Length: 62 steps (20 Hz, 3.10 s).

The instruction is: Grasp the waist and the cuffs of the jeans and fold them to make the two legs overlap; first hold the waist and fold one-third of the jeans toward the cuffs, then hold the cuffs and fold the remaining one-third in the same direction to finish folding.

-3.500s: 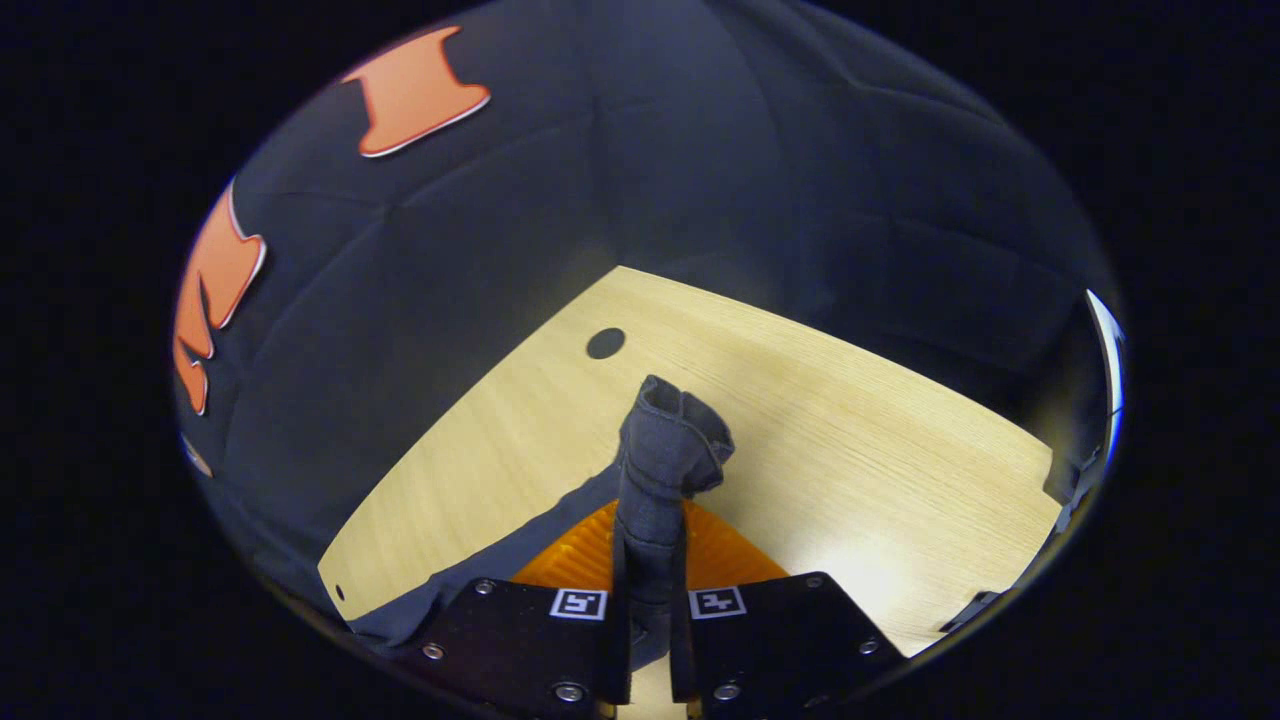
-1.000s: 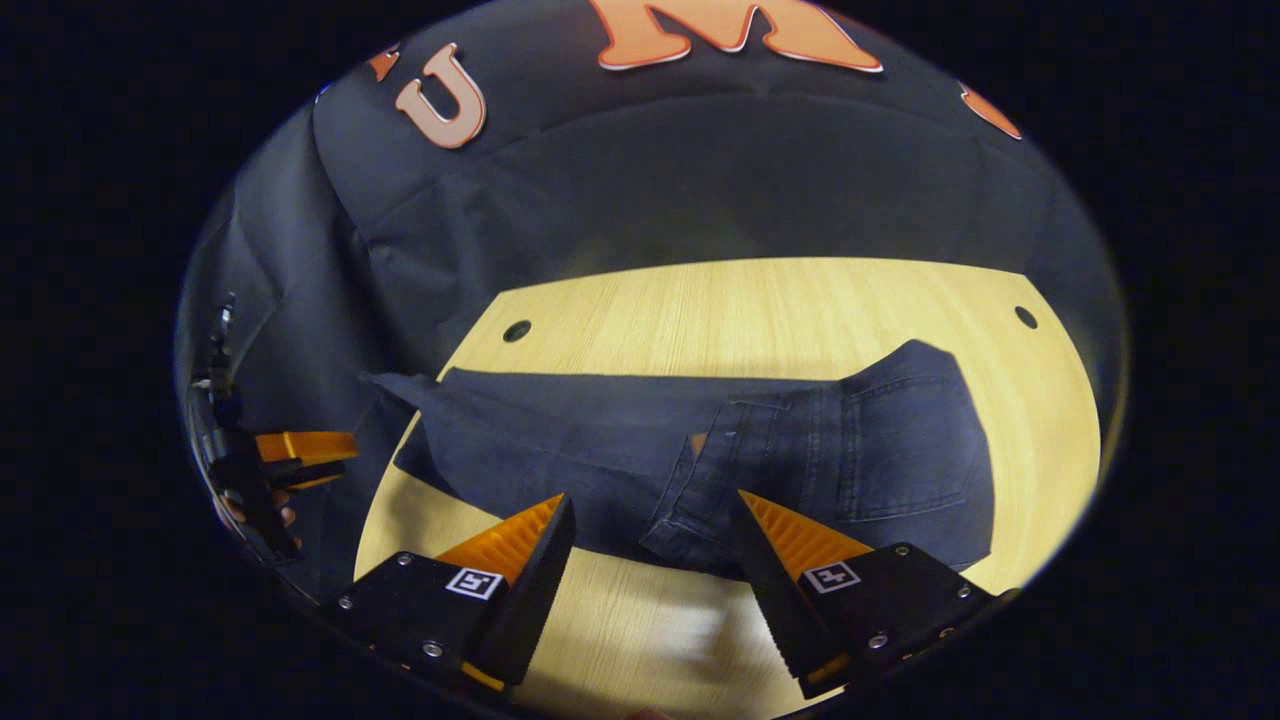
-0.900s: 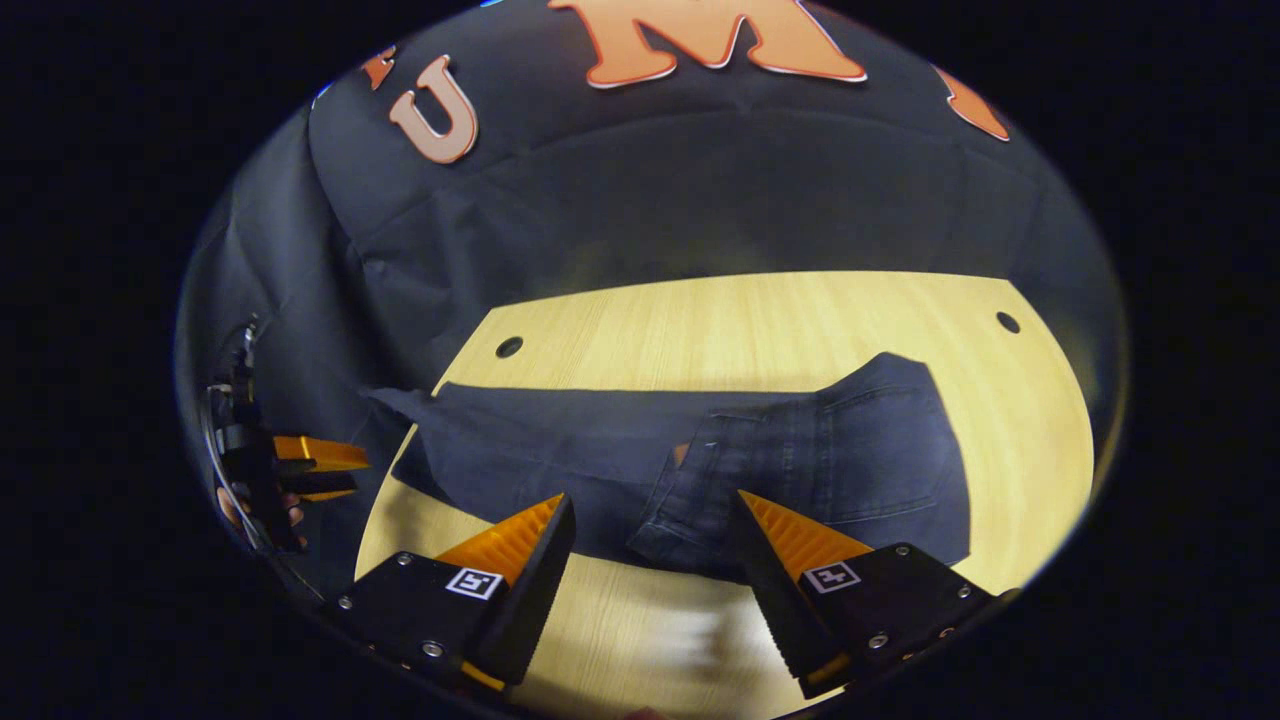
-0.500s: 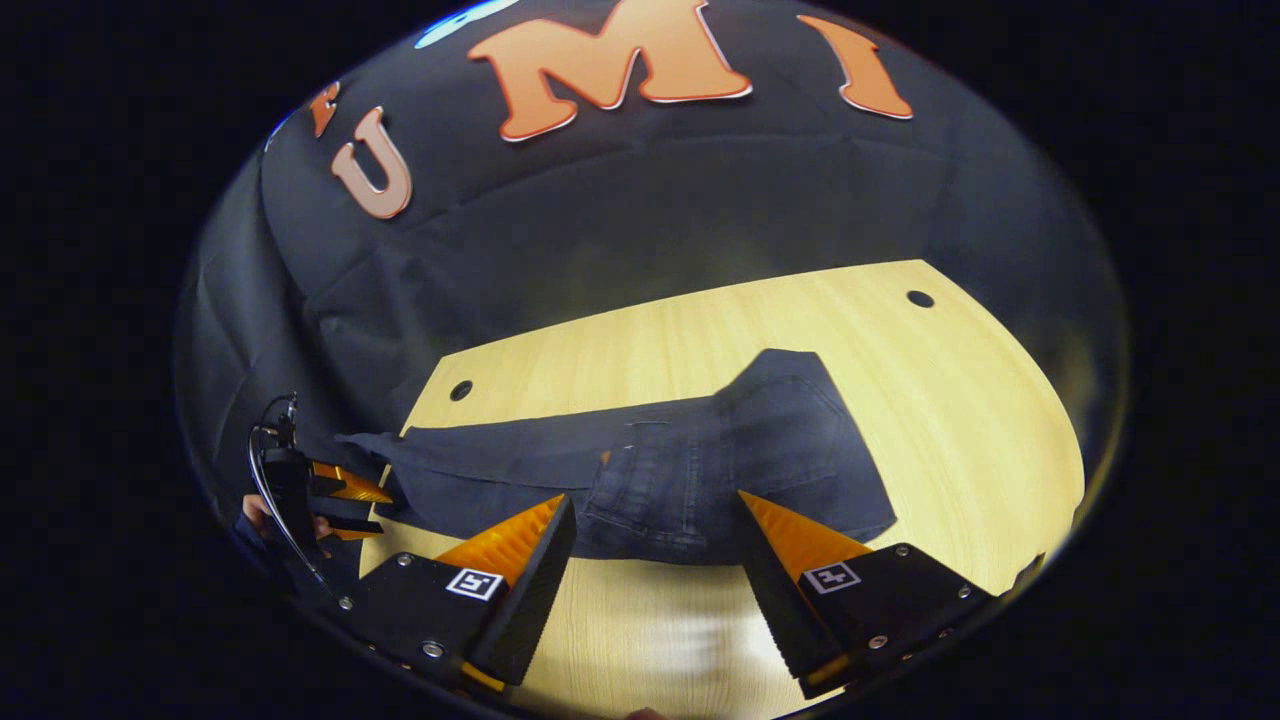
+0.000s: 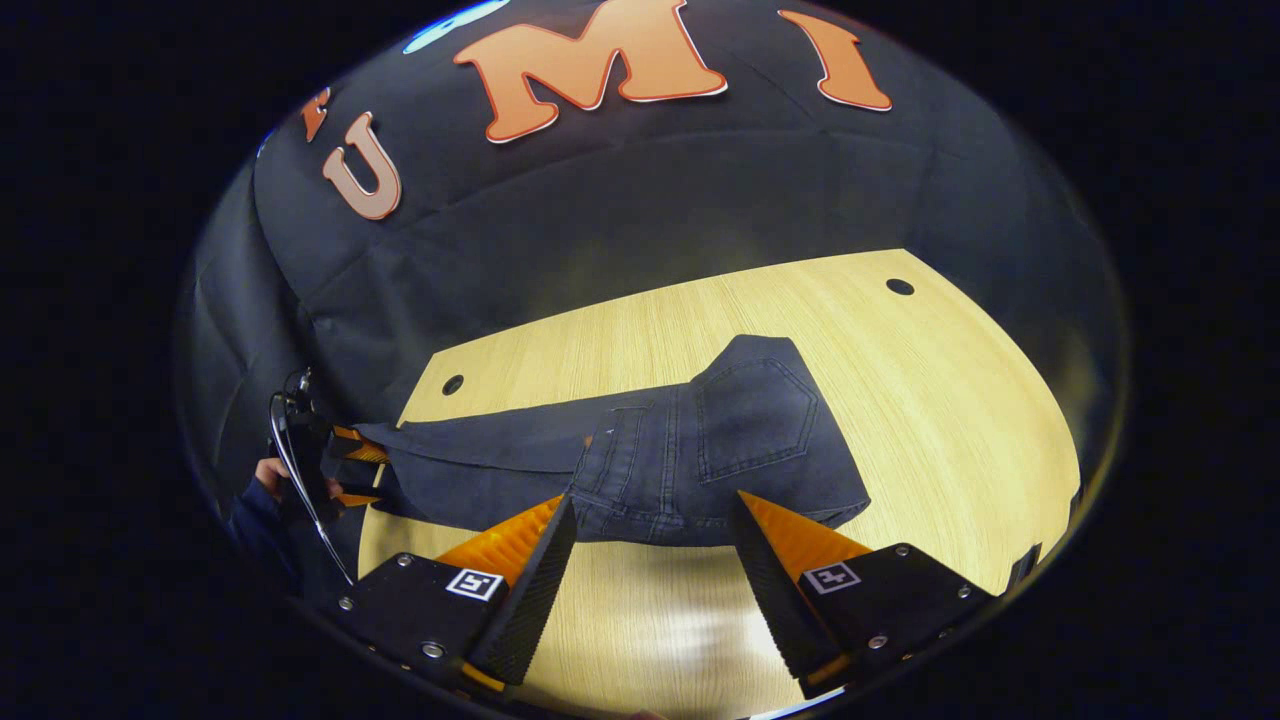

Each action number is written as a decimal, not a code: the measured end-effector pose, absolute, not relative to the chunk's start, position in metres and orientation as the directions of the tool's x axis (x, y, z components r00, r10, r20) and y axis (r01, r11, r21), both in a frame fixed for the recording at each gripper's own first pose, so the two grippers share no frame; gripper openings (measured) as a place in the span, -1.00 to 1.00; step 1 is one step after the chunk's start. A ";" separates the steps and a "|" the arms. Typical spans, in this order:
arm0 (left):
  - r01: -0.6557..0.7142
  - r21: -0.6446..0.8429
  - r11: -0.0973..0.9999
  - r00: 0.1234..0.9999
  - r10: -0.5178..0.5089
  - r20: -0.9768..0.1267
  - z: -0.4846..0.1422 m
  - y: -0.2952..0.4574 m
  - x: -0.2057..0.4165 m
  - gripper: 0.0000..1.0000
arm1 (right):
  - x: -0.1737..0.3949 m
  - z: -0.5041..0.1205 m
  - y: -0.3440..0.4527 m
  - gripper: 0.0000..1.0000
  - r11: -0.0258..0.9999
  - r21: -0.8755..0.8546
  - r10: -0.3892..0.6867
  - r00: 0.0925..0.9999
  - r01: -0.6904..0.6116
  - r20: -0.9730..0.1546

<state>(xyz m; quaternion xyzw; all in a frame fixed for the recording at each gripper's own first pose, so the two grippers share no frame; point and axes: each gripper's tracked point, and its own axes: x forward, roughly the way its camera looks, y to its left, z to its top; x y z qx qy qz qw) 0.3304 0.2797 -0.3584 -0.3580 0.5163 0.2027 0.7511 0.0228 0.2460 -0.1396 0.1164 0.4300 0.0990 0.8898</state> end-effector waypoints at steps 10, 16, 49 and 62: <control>-0.647 -0.222 0.729 0.336 0.012 -0.942 -0.371 0.292 0.373 0.96 | 0.028 -0.167 0.237 0.87 0.952 0.291 0.295 0.555 -0.099 -0.778; -0.657 -0.294 0.694 0.357 -0.057 -0.932 -0.374 0.291 0.374 -0.52 | 0.032 -0.181 0.238 0.87 0.945 0.321 0.304 0.527 -0.061 -0.794; -0.755 -0.343 0.560 0.395 -0.029 -0.918 -0.313 0.318 0.284 0.67 | 0.036 -0.197 0.250 0.87 0.940 0.330 0.331 0.476 -0.088 -0.815; -0.798 -0.012 0.603 0.128 0.150 -0.980 -0.386 0.329 0.281 0.33 | 0.027 -0.202 0.227 0.87 0.948 0.314 0.297 0.488 -0.049 -0.821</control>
